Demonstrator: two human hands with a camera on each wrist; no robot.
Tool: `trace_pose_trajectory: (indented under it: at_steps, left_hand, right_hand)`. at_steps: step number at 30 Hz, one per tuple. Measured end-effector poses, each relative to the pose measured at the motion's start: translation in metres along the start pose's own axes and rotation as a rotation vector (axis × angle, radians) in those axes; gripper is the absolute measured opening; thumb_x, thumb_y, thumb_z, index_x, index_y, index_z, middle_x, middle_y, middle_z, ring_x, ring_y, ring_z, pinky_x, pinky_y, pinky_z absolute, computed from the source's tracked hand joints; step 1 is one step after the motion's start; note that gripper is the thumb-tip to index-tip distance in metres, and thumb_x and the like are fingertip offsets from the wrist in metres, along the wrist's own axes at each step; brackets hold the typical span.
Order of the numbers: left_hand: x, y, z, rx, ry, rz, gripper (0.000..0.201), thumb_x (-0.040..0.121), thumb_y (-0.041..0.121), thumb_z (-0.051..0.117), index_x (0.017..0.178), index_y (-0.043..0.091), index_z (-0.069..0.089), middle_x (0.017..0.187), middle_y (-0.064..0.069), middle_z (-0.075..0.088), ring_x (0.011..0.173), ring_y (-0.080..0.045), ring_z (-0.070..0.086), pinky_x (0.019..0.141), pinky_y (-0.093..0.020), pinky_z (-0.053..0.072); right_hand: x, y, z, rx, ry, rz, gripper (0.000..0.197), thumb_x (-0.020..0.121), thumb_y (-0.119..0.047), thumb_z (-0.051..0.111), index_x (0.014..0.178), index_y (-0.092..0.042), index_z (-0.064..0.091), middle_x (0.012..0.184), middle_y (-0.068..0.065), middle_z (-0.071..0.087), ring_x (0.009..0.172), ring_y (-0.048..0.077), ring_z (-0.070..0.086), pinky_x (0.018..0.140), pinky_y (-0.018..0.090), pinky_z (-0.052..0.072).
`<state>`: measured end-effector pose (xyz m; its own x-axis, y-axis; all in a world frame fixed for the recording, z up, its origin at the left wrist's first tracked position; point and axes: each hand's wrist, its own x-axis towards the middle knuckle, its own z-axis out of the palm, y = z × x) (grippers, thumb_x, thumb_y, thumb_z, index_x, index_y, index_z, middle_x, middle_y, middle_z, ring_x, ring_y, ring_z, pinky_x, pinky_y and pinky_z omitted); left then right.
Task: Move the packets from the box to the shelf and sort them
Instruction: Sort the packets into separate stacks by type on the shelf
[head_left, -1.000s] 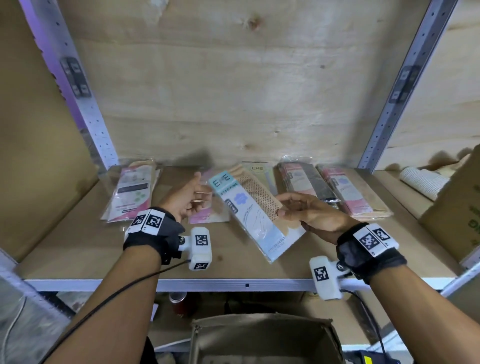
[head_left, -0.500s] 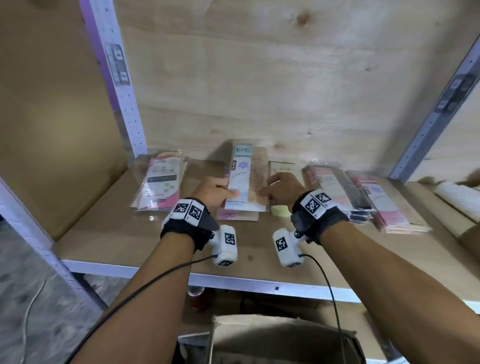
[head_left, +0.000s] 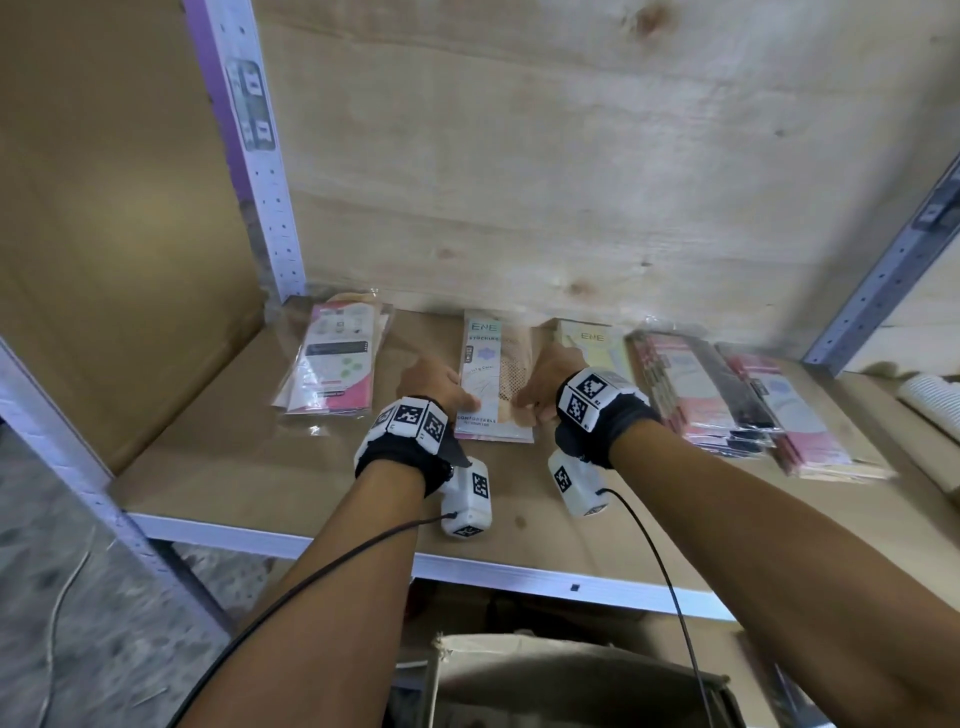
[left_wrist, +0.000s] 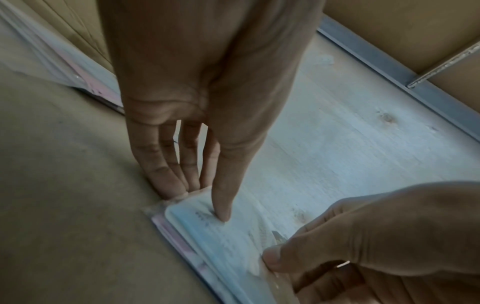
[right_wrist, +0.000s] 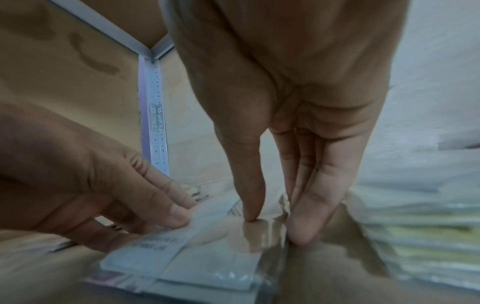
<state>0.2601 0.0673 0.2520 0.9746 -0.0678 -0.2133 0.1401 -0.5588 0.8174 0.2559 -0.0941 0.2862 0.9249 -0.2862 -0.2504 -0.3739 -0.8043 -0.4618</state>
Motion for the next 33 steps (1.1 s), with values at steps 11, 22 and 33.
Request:
trace_pose_trajectory:
  at_steps: [11, 22, 33]
  left_hand:
    - [-0.001, 0.003, -0.001, 0.080, 0.032, 0.016, 0.029, 0.078, 0.012, 0.083, 0.104, 0.000, 0.075, 0.110, -0.014, 0.075, 0.099, -0.028, 0.072, 0.092, -0.040, 0.058]
    - [-0.004, 0.004, -0.011, 0.127, 0.158, 0.104, 0.031, 0.087, 0.015, 0.069, 0.060, 0.010, 0.056, 0.064, -0.004, 0.054, 0.059, -0.019, 0.050, 0.053, -0.025, 0.038]
    - [-0.014, -0.057, -0.114, 0.173, 0.565, -0.010, 0.037, 0.088, 0.017, 0.059, 0.123, 0.006, 0.065, 0.119, -0.018, 0.068, 0.110, -0.040, 0.061, 0.097, -0.040, 0.048]
  right_hand:
    - [-0.001, -0.003, 0.006, 0.002, -0.011, 0.035, 0.055, 0.062, -0.007, 0.087, 0.110, -0.003, 0.059, 0.107, 0.016, 0.066, 0.090, 0.031, 0.072, 0.081, 0.046, 0.061]
    - [0.007, -0.004, 0.003, -0.069, 0.041, -0.049, 0.043, 0.076, -0.019, 0.080, 0.109, 0.000, 0.061, 0.107, 0.010, 0.065, 0.078, 0.018, 0.062, 0.059, 0.027, 0.052]
    - [-0.015, -0.077, 0.046, 0.436, -0.132, -0.350, 0.027, 0.091, 0.000, 0.060, 0.117, 0.001, 0.064, 0.086, 0.010, 0.063, 0.071, 0.024, 0.062, 0.072, 0.032, 0.060]
